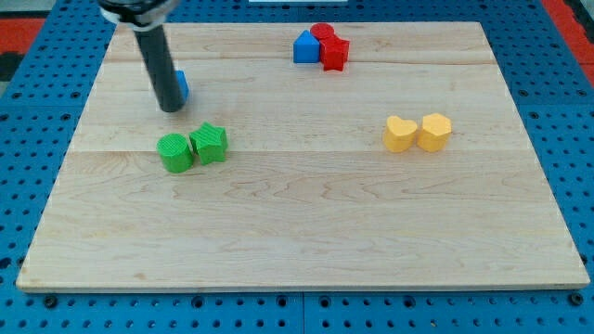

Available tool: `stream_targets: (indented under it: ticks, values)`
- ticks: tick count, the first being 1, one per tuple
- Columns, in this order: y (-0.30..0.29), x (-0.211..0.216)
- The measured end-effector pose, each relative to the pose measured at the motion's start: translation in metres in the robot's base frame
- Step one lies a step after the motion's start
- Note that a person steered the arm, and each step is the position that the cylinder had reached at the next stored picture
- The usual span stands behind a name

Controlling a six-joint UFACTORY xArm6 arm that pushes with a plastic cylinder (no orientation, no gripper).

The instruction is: Put the blue cube into the blue triangle

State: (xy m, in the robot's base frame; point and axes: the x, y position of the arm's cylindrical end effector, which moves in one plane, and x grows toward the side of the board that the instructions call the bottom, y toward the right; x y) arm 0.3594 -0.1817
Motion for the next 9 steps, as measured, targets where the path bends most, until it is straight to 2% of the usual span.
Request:
stream_targets:
  ticks: [2,3,5,6,7,9]
  values:
    - [0.000,-0.043]
    - [-0.046,-0.047]
    - [0.031,-0.067]
    - [0.001,-0.072]
    - [0.019,-0.090]
    - [0.158,-0.098]
